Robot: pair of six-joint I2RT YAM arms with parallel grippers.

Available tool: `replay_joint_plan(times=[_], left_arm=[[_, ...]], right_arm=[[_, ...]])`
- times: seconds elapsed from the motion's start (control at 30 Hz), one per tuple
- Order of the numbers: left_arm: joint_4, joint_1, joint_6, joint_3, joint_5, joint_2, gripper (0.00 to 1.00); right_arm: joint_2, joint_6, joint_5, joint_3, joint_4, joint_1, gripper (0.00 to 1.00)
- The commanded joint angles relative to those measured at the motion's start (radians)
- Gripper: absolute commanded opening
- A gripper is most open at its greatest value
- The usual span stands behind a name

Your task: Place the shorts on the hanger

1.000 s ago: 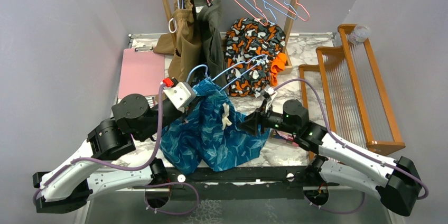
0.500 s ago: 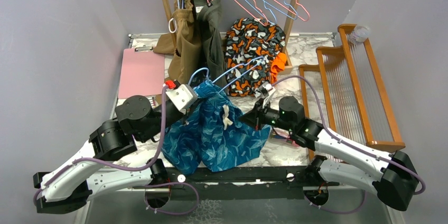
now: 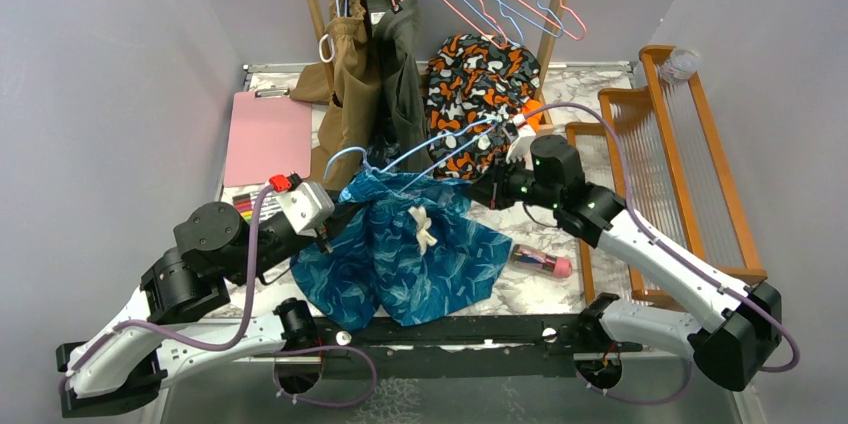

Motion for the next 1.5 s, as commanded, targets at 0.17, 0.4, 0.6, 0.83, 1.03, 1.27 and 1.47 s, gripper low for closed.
replay_joint_plan(times=[0.17,0.4,0.6,0.83,1.03,1.27,1.47], left_arm=[[-0.029,0.001,0.006,-0.010,0.109,-0.031,0.00],[-0.075,0.001,0.016,0.000,0.141,-0.025,0.00],[-0.127,0.000,0.029,0.018,0.169,0.010,0.00],[-0.183,0.001,0.049,0.036,0.181,0.057,0.00],[-0.234,0.001,0.070,0.051,0.154,0.102,0.00],[-0.278,0.001,0.088,0.042,0.089,0.147,0.00],[-0.282,0.001,0.101,0.028,-0.002,0.177,0.00]], right_arm=[[0.049,0.064,-0.220,0.060,-0.115,-0.137,0.01],[0.052,0.049,-0.283,0.090,-0.151,-0.205,0.01],[0.050,-0.008,-0.301,0.142,-0.234,-0.265,0.01],[0.036,-0.084,-0.284,0.192,-0.339,-0.323,0.01],[0.023,-0.123,-0.240,0.219,-0.400,-0.340,0.01],[0.014,-0.122,-0.215,0.226,-0.407,-0.342,0.01],[0.017,-0.126,-0.208,0.248,-0.429,-0.342,0.01]])
